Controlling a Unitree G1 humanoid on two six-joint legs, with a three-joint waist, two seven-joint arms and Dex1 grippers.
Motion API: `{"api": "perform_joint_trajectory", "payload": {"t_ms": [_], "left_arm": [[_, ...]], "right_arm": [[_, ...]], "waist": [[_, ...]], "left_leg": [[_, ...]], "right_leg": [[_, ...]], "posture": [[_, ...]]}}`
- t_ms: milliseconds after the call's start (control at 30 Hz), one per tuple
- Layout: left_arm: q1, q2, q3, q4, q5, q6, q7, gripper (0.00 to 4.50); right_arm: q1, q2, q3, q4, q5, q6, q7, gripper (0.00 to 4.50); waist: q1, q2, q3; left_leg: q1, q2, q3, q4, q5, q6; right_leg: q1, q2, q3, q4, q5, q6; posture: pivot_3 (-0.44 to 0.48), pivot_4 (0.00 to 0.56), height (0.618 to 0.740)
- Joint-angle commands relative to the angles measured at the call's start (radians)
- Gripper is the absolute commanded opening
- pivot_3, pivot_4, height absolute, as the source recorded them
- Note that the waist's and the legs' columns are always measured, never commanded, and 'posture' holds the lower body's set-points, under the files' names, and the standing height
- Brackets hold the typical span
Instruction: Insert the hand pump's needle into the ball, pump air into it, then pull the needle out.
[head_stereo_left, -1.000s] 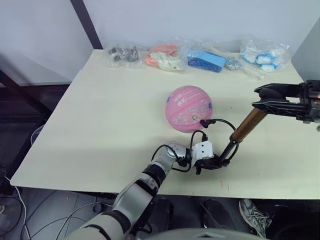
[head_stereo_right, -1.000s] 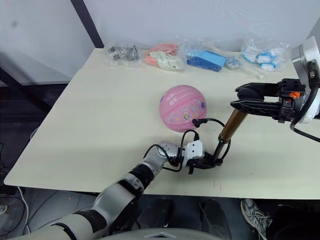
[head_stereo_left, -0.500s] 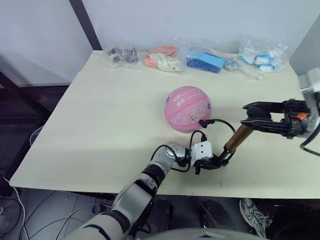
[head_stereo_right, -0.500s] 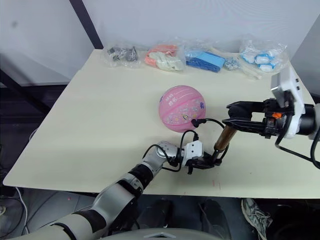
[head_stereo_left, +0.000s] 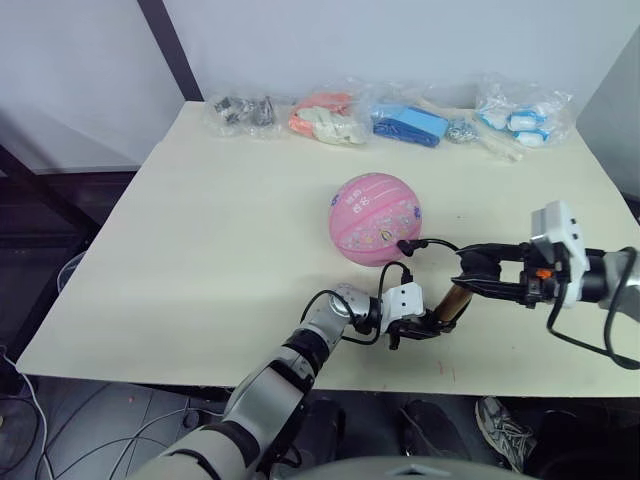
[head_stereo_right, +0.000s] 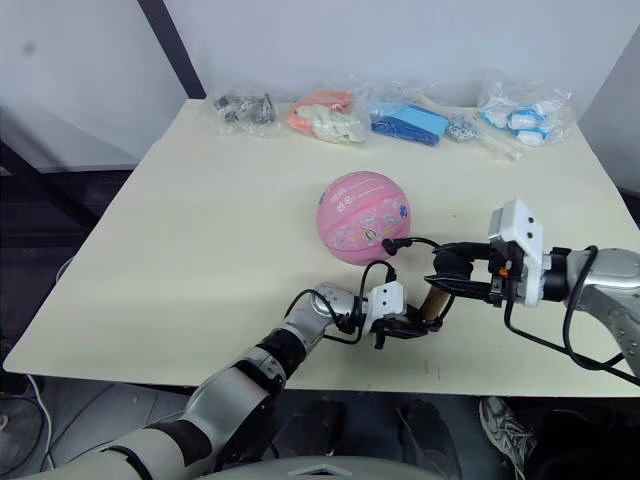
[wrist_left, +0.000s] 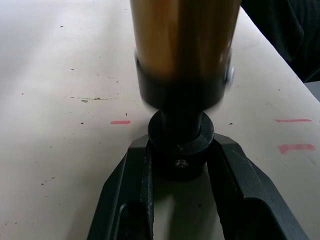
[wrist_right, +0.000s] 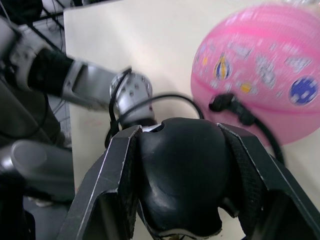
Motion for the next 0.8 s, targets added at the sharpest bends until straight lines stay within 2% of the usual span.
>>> {"api": "perform_joint_trajectory", "payload": {"t_ms": [33,400,433,467,600,633,800], "left_arm": [[0.025,0.039,-0.012,0.045,0.043,0.032,-0.002,1.06],[0.02,0.046,0.001,0.03,0.029,0.033,-0.02,1.06],[0.019,0.045,0.003,0.03,0.027,0.034,-0.02,2.07],[0.018,0.044,0.005,0.029,0.026,0.035,-0.021,2.34],[0.017,0.042,0.012,0.023,0.022,0.029,-0.022,4.2],[0.017,0.044,0.013,0.017,0.02,0.029,-0.026,4.38],[0.037,0.067,0.027,-0.078,-0.007,0.036,-0.056,4.38]], "right_arm": [[0.035,0.019,0.064,0.032,-0.082,-0.017,-0.003,1.95],[0.052,0.036,0.059,0.007,-0.103,-0.042,-0.014,1.95],[0.052,0.034,0.056,0.007,-0.102,-0.041,-0.013,1.95],[0.053,0.034,0.055,0.006,-0.102,-0.04,-0.013,1.95],[0.055,0.035,0.05,0.003,-0.103,-0.037,-0.012,1.95],[0.056,0.035,0.049,0.003,-0.104,-0.037,-0.011,1.95],[0.043,0.035,0.048,0.01,-0.11,-0.043,-0.007,1.95]], "waist": [[0.0,0.0,0.0],[-0.018,-0.001,-0.001],[-0.019,-0.001,-0.001],[-0.019,-0.001,-0.001],[-0.018,-0.001,-0.001],[-0.018,-0.001,-0.001],[-0.021,-0.001,-0.001]], "left_leg": [[0.0,0.0,0.0,0.0,0.0,0.0],[0.002,0.0,-0.001,0.0,0.0,0.0],[0.002,0.0,-0.001,0.0,0.0,0.0],[0.002,0.0,-0.001,0.0,0.0,0.0],[0.002,0.0,-0.001,0.001,0.0,0.0],[0.003,-0.001,-0.001,0.001,0.0,0.0],[0.003,0.0,-0.001,0.001,0.0,0.0]], "right_leg": [[0.0,0.0,0.0,0.0,0.0,0.0],[0.003,0.0,0.0,0.0,0.0,0.0],[0.003,0.0,0.0,0.0,0.0,0.0],[0.003,0.0,0.0,0.0,0.0,0.0],[0.004,0.0,0.0,0.0,0.0,0.0],[0.005,-0.001,0.0,0.0,0.0,0.0],[0.004,0.0,0.0,0.0,0.0,0.0]], "posture": [[0.0,0.15,0.736],[0.0,0.15,0.736],[0.0,0.15,0.736],[0.0,0.15,0.736],[0.0,0.15,0.736],[0.0,0.15,0.736],[0.0,0.15,0.736]]}}
